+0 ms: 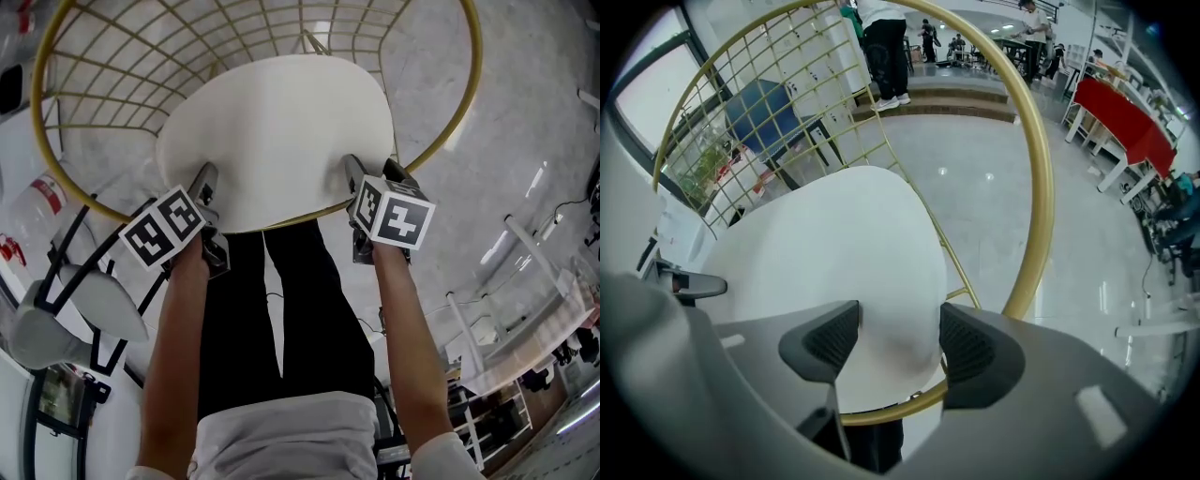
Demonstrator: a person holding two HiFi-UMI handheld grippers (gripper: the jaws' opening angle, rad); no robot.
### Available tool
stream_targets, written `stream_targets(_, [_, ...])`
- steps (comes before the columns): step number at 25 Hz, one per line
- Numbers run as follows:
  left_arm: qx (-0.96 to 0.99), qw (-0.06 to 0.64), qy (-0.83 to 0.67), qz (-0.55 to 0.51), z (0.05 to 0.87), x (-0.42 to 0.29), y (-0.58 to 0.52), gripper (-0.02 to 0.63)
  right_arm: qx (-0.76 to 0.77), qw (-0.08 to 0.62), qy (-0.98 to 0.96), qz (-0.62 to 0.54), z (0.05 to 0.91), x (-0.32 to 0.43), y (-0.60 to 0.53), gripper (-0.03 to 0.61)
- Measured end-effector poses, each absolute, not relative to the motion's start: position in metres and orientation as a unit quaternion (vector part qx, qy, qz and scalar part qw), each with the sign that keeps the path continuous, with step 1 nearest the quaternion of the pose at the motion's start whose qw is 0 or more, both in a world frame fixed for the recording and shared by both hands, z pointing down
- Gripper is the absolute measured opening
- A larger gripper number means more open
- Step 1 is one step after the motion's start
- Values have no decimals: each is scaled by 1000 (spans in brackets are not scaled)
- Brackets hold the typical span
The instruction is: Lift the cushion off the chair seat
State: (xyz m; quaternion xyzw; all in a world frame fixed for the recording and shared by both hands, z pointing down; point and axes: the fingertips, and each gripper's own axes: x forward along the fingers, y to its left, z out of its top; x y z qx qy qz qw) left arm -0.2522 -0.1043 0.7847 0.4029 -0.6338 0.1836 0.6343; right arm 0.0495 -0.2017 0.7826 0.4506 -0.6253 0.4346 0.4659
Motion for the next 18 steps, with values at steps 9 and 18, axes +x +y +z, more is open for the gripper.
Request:
stream_targets(9, [433,613,-629,201,775,-249,-101,238,460,467,-627,421,774,54,-195,230])
stream_targets(18, [438,608,-632,198,770,-249,-98,218,454,461,-636,420,770,53,-192,199])
